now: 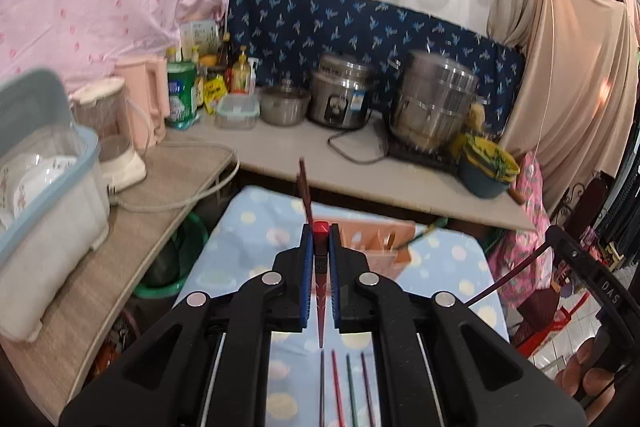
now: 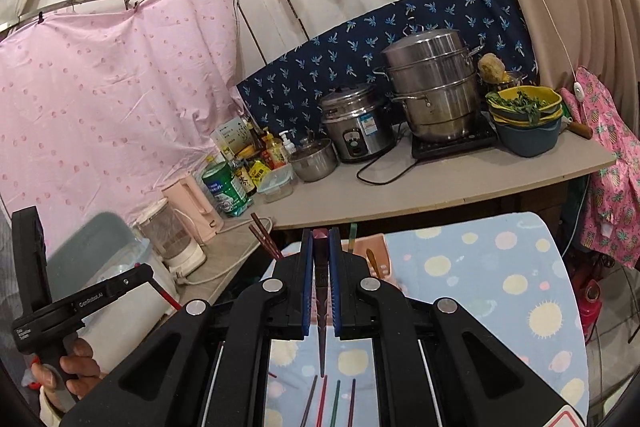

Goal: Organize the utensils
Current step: 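Lift and carry both held chopsticks over the pink basket, then open both tools to drop the chopsticks into the basket, then move both open tools back toward the remaining chopsticks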

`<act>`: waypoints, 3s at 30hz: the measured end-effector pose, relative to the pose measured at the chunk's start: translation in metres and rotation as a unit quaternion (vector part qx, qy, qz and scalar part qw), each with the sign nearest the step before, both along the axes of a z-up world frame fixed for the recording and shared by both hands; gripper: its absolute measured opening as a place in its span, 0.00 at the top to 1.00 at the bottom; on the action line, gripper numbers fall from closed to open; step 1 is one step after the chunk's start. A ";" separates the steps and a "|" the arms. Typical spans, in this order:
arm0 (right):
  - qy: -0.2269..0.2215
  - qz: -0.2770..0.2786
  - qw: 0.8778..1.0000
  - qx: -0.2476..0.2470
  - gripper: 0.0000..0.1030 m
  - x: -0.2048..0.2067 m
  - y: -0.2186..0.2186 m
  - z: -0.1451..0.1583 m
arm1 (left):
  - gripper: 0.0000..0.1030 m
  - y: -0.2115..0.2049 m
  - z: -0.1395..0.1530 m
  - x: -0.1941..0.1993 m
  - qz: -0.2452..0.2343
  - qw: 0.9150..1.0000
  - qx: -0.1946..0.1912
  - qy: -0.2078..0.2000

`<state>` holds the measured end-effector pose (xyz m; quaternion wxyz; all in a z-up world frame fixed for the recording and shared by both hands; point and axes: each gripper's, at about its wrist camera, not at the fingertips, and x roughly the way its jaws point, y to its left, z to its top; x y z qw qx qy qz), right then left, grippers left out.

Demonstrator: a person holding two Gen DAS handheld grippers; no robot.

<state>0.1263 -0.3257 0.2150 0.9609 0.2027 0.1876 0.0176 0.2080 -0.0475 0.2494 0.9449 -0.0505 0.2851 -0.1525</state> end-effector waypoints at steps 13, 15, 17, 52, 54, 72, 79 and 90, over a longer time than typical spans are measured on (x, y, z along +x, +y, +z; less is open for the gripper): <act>-0.033 -0.028 0.999 -0.018 0.93 0.093 -0.008 0.052 | 0.93 -0.046 0.047 0.074 0.030 0.996 -0.004 -0.078; -0.031 -0.033 0.999 -0.022 0.93 0.107 -0.010 0.050 | 0.93 -0.050 0.042 0.085 0.032 0.997 -0.002 -0.074; -0.024 -0.036 0.999 -0.025 0.93 0.120 -0.010 0.044 | 0.93 -0.053 0.036 0.094 0.033 0.997 0.001 -0.068; 0.029 -0.014 0.998 -0.048 0.71 0.115 0.009 -0.011 | 0.57 -0.032 -0.032 0.082 0.044 0.998 0.038 -0.008; 0.032 -0.010 0.998 -0.050 0.71 0.105 0.012 -0.014 | 0.57 -0.029 -0.034 0.073 0.045 0.998 0.044 -0.007; 0.049 0.033 0.995 -0.081 0.71 0.006 0.058 -0.049 | 0.57 -0.005 -0.069 -0.010 0.040 0.996 0.083 0.003; 0.060 0.039 0.993 -0.089 0.71 -0.025 0.070 -0.066 | 0.57 0.001 -0.095 -0.034 0.038 0.995 0.090 0.024; 0.093 0.043 0.992 -0.076 0.70 -0.065 0.076 -0.103 | 0.57 0.005 -0.141 -0.070 0.036 0.991 0.116 0.055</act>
